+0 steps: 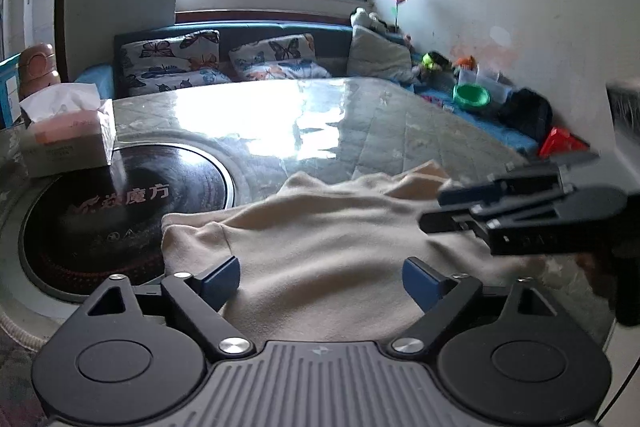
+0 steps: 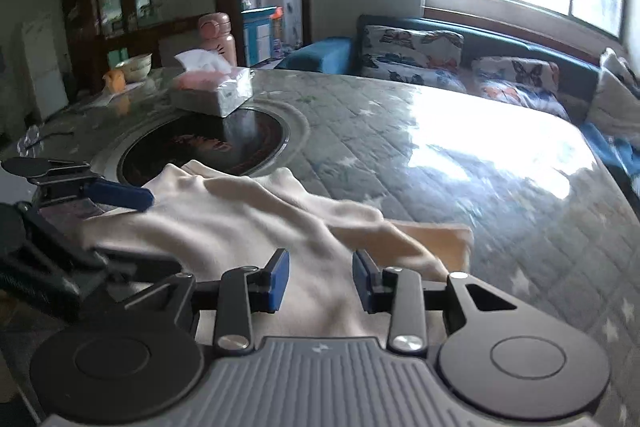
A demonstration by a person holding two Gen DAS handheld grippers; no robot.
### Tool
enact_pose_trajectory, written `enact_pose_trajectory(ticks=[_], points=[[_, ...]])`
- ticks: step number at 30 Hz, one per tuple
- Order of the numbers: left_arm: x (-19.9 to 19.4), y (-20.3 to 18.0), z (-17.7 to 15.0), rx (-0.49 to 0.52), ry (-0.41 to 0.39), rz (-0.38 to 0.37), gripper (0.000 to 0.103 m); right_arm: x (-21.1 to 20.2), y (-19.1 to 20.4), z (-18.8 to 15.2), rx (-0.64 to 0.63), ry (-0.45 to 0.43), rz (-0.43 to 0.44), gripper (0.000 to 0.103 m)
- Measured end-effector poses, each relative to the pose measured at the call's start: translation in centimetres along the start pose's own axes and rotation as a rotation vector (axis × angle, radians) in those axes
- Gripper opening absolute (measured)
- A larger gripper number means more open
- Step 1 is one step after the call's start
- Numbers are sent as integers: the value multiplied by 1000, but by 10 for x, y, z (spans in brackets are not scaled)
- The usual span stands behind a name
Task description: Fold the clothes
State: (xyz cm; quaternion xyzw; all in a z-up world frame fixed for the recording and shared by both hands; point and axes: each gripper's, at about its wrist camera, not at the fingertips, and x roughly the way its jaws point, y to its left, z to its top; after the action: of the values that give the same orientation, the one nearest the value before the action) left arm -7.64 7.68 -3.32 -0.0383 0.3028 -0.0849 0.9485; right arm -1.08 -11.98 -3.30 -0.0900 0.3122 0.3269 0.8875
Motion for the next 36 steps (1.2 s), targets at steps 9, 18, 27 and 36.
enact_pose_trajectory(ticks=[9,18,27,36], points=[[5,3,-8,-18,30,5,100,-14,-4,-29,46,-20,-18,52],[5,6,-10,-62,28,-3,103,-6,-13,-4,14,-47,-11,52],[0,9,-12,-66,18,4,103,27,-26,11,58,23,-14,41],[-3,6,-12,-53,30,6,103,48,-13,19,9,45,-35,32]])
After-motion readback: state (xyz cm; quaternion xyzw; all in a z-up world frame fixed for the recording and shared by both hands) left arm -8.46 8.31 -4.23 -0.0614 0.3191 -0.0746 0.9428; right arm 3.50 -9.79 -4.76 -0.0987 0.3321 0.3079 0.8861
